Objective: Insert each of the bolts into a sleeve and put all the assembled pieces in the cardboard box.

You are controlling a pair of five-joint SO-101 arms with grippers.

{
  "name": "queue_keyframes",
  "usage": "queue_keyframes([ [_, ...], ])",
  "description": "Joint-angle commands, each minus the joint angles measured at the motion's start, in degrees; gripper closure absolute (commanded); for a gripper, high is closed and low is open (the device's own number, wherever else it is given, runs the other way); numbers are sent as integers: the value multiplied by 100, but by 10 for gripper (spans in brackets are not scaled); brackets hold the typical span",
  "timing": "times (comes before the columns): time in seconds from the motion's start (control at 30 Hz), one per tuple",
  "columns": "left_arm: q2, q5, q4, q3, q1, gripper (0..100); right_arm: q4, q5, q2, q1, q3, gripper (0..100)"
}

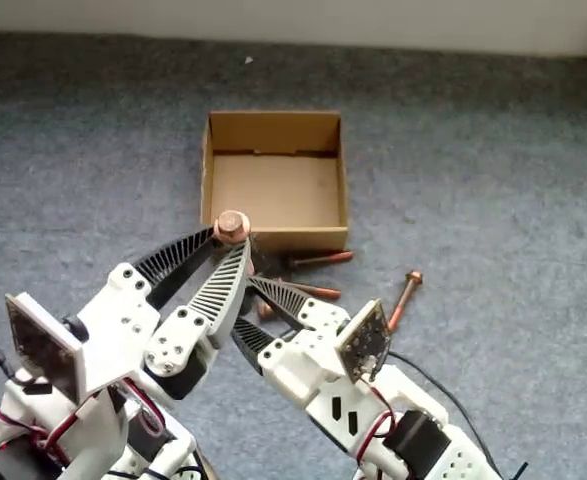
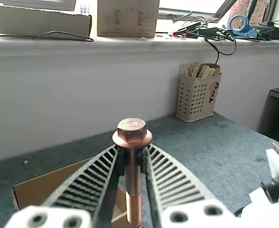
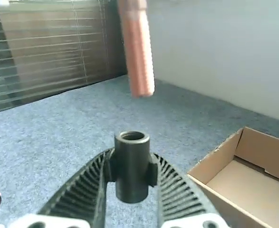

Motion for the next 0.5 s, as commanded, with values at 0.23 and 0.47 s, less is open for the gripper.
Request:
queue_keyframes([
  [0.23,-4,-176,-123,110,-224,993,-251,466,-101,-48,-136,994],
  [0.47,-13,-167,-123,338,-426,993,-312,457,-101,-48,-286,994],
])
